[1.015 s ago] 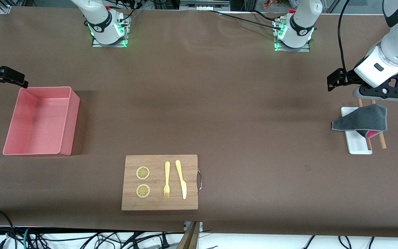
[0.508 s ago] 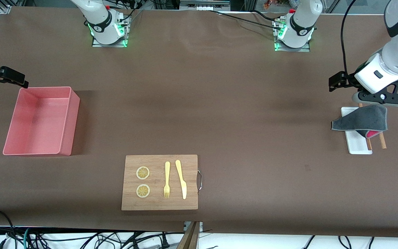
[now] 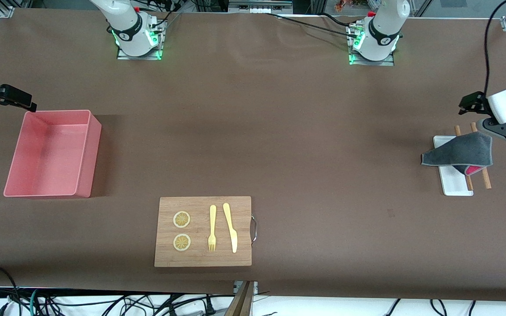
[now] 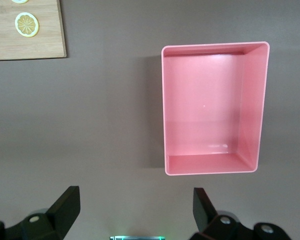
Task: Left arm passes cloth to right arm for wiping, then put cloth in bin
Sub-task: 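Lower the left gripper onto the grey cloth and grasp it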
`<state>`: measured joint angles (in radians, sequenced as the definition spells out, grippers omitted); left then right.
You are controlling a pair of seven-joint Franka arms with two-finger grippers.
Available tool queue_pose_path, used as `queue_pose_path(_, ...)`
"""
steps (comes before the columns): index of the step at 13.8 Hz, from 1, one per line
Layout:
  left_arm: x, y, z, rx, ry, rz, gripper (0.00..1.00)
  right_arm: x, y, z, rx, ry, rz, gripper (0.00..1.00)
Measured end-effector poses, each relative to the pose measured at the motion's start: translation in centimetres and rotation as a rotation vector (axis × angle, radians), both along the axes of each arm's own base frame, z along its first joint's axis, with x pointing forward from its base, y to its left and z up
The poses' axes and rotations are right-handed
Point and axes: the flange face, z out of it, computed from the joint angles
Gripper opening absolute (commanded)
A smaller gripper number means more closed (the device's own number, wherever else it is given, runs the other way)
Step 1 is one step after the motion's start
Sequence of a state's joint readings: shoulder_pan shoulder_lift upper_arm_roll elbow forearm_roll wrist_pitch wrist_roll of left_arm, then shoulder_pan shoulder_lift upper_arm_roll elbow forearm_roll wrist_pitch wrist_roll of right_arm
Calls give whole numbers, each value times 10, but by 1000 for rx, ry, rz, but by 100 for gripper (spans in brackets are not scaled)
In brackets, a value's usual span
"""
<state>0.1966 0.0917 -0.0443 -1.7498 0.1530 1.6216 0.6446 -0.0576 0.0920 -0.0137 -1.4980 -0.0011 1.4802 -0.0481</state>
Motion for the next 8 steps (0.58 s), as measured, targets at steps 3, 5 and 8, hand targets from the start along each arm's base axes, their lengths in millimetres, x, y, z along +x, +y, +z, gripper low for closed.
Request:
queue_pose_path(3, 16, 53, -24, -27, -72, -116, 100, 0, -2, -1, 3, 1, -4, 100)
queue_pose_path(5, 24, 96, -54, -53, -113, -153, 100, 0, -2, -1, 4, 2, -4, 100)
queue_pose_path(8, 28, 150, -111, -149, -169, -189, 75, 1, -2, -3, 6, 4, -4, 100)
